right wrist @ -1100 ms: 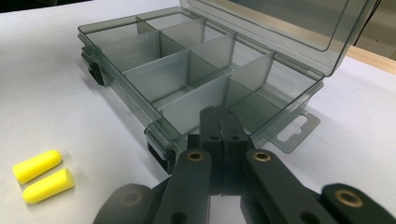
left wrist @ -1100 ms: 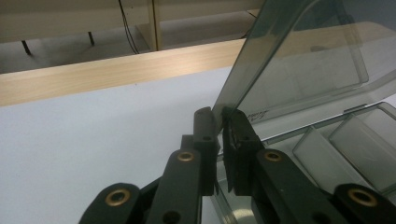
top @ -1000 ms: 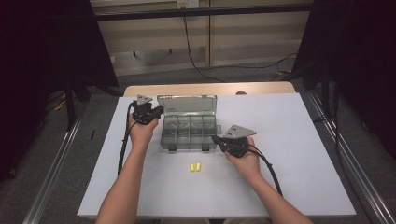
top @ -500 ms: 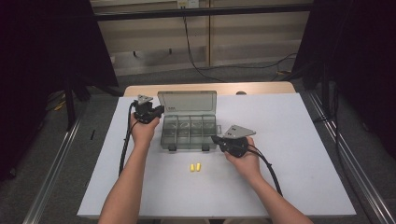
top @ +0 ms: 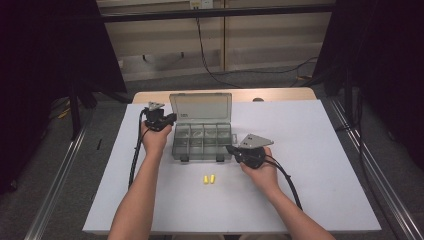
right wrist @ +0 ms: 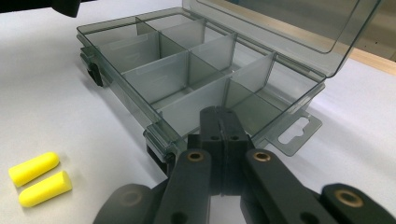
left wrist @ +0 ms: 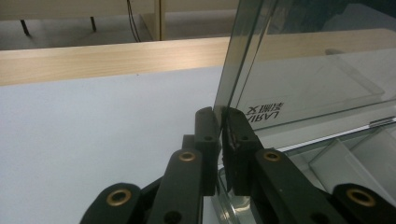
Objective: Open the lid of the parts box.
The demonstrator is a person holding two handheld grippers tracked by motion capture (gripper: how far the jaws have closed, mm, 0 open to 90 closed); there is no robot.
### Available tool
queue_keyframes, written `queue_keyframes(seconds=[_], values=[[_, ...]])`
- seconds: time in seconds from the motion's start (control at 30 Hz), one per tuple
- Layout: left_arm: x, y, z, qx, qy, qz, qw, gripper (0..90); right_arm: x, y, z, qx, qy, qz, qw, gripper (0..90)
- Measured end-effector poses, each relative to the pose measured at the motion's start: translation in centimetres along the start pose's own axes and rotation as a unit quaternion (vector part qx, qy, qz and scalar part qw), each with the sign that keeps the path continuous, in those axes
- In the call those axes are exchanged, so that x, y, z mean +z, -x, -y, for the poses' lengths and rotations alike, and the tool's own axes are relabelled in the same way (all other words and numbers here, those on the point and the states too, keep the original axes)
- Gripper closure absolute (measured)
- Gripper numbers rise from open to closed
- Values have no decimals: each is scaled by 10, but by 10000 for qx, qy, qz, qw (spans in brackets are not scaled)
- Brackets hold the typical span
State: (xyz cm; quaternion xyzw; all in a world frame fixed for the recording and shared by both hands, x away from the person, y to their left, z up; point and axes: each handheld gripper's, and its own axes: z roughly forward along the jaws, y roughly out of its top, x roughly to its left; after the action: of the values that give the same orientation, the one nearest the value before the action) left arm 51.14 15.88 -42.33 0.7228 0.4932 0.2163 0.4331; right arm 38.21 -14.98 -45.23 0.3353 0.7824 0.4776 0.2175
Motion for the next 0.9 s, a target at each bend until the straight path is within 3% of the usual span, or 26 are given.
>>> queue_keyframes(seconds=[0.47, 0.57, 0.67, 0.8, 0.9], values=[[8, -5, 4, -93, -12, 68, 9999, 868, 1, 0, 0, -4, 14, -2, 10000, 900], [10, -8, 4, -208, -37, 158, 9997, 870, 1, 0, 0, 7, 16, -17, 10000, 900], [11, -7, 4, -84, -69, 112, 9999, 873, 1, 1, 1, -6, 25, -26, 10000, 900], [11, -9, 3, -220, -119, 172, 9995, 875, 1, 1, 0, -17, 21, -29, 10000, 900], [12, -9, 2, -198, -152, 164, 9996, 875, 2, 0, 0, -33, 29, -8, 10000, 900]])
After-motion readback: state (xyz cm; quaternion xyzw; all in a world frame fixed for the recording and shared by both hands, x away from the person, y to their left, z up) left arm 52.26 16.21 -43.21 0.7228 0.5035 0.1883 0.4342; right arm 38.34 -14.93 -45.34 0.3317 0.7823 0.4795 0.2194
